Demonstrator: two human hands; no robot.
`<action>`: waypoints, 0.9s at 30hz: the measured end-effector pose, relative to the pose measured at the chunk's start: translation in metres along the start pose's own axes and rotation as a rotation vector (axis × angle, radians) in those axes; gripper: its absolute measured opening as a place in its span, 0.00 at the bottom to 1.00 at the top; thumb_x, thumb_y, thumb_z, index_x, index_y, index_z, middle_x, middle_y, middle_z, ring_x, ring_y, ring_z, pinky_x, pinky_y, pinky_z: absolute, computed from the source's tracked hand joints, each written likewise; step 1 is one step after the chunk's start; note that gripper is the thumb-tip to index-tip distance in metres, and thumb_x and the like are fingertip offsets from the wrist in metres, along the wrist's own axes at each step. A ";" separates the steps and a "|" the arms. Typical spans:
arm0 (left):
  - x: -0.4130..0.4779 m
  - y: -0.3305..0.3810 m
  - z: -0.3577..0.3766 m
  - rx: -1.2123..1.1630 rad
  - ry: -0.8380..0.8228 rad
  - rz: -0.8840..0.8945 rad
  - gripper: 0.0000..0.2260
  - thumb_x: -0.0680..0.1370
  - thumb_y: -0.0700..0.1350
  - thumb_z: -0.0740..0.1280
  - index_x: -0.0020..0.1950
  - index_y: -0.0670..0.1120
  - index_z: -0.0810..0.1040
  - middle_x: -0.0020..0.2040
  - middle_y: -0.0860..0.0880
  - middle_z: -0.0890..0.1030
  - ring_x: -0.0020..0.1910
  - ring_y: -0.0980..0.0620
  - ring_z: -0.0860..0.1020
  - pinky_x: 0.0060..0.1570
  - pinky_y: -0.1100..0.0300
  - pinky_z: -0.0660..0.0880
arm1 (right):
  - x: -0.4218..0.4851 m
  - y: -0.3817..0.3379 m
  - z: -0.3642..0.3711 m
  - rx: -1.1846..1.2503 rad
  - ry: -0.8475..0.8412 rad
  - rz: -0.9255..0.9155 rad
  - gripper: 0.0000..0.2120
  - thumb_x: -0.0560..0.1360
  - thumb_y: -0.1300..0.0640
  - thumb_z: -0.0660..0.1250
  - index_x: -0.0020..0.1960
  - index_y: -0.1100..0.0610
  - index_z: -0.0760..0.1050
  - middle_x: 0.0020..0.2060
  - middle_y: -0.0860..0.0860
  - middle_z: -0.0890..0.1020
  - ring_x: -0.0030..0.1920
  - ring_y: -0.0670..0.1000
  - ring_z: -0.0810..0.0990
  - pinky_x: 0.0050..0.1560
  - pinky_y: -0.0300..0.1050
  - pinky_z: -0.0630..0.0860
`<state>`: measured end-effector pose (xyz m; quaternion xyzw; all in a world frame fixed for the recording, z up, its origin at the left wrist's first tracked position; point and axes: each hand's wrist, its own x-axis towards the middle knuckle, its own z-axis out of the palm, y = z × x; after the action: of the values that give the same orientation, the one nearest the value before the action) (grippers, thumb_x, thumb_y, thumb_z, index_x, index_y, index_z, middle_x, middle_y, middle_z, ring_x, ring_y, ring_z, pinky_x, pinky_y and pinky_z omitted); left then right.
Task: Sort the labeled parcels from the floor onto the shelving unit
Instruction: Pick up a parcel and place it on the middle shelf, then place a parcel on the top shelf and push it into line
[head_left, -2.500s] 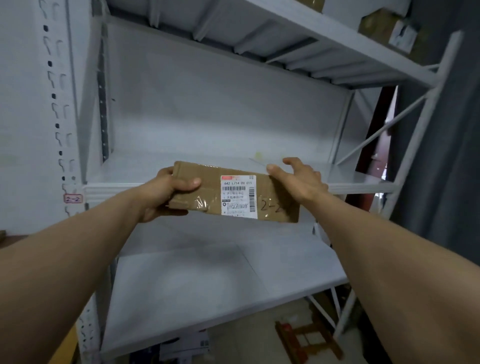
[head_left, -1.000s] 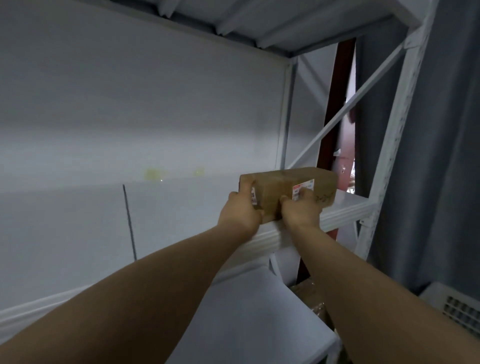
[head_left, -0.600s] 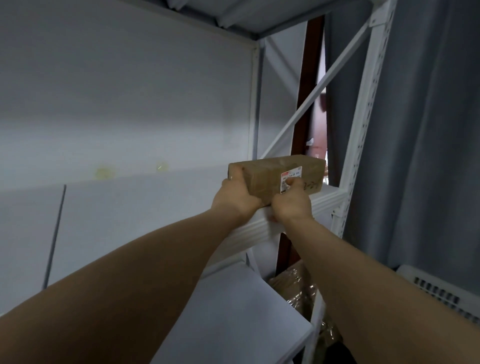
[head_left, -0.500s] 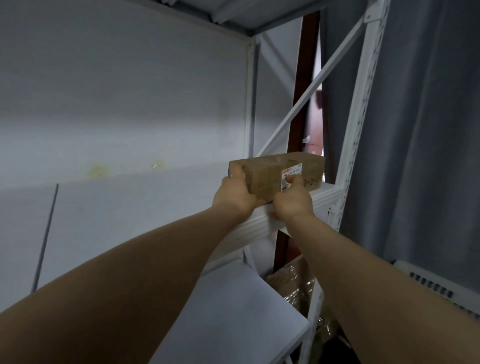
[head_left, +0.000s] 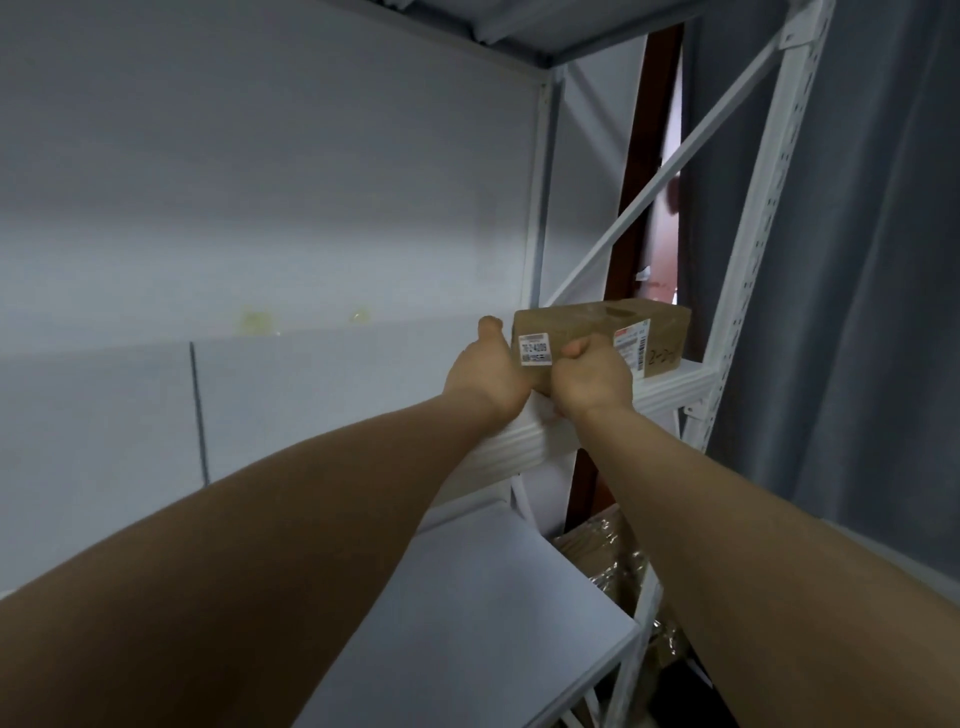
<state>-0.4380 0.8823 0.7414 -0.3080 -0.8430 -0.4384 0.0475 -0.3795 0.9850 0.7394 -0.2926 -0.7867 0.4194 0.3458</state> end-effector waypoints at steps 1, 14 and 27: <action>-0.007 -0.006 -0.013 0.031 -0.001 -0.011 0.24 0.78 0.44 0.65 0.73 0.45 0.62 0.58 0.43 0.79 0.57 0.44 0.77 0.52 0.56 0.72 | -0.007 -0.007 0.004 -0.004 -0.009 -0.006 0.08 0.77 0.60 0.61 0.52 0.58 0.77 0.47 0.55 0.82 0.52 0.60 0.81 0.55 0.58 0.80; -0.213 -0.111 -0.240 0.288 0.191 -0.134 0.14 0.82 0.49 0.59 0.52 0.41 0.80 0.54 0.45 0.83 0.53 0.44 0.79 0.56 0.50 0.76 | -0.224 -0.127 0.110 -0.020 -0.295 -0.137 0.19 0.80 0.52 0.60 0.49 0.66 0.82 0.42 0.60 0.84 0.44 0.61 0.82 0.52 0.56 0.81; -0.587 -0.268 -0.423 0.392 0.288 -0.416 0.14 0.81 0.50 0.60 0.48 0.42 0.80 0.47 0.45 0.83 0.44 0.44 0.79 0.43 0.52 0.77 | -0.609 -0.179 0.216 -0.071 -0.946 -0.149 0.09 0.76 0.58 0.67 0.37 0.58 0.77 0.26 0.52 0.77 0.19 0.47 0.71 0.21 0.33 0.69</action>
<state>-0.1957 0.1623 0.6043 -0.0489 -0.9410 -0.3069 0.1341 -0.2214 0.3442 0.6240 -0.0239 -0.8904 0.4534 -0.0312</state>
